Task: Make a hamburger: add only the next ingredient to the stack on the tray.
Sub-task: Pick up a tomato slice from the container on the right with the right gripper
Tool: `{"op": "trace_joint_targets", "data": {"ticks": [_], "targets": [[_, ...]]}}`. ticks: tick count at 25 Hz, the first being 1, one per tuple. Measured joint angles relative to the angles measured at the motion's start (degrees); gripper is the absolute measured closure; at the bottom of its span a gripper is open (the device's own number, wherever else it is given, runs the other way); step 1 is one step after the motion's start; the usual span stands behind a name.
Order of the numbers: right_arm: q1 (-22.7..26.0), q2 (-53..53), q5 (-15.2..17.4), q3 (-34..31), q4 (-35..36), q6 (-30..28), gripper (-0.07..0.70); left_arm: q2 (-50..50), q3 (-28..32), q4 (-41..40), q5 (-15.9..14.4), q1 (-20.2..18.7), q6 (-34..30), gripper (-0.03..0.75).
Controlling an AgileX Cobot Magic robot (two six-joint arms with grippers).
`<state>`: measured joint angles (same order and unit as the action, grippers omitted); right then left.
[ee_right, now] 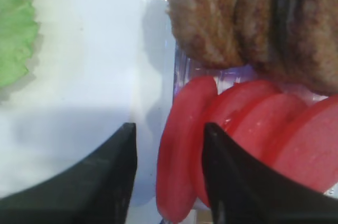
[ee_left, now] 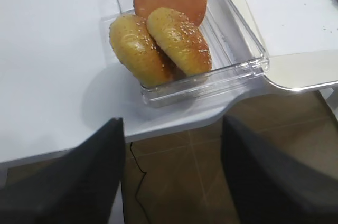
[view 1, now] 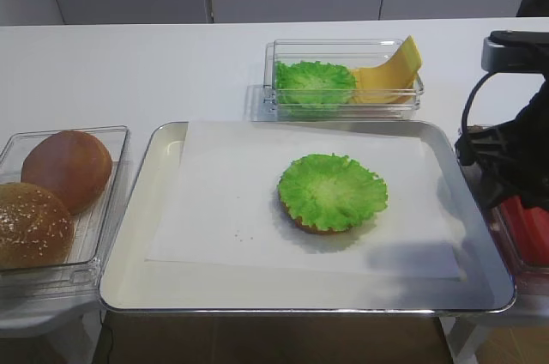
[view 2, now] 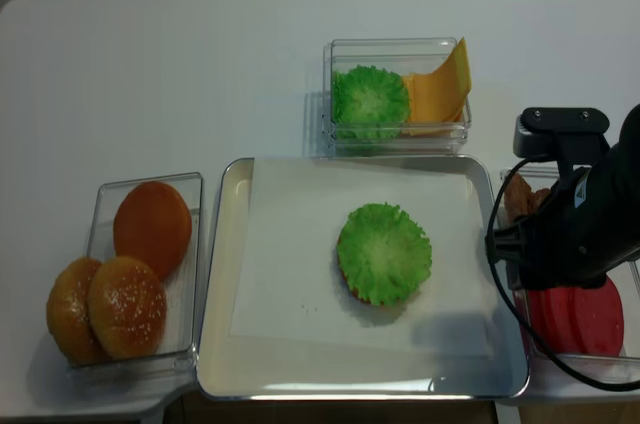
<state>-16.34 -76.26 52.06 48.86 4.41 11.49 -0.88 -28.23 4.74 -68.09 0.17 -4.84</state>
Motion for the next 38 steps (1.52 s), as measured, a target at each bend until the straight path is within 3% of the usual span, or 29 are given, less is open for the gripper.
{"op": "trace_joint_targets", "data": {"ticks": [11,21,29,38], "targets": [[0.0,-0.1,1.8,0.0,-1.0,-0.5,0.348,0.0,0.0,0.0,0.0,0.0,0.0,0.288],[0.0,-0.1,1.8,0.0,-0.6,-1.4,0.468,0.0,0.0,0.0,0.0,0.0,0.0,0.288],[0.0,-0.1,1.7,0.0,-0.5,-1.4,0.473,0.0,0.0,0.0,0.0,0.0,0.0,0.288],[0.0,-0.1,0.9,0.0,-0.5,-1.5,0.408,0.0,0.0,0.0,0.0,0.0,0.0,0.288]]}}
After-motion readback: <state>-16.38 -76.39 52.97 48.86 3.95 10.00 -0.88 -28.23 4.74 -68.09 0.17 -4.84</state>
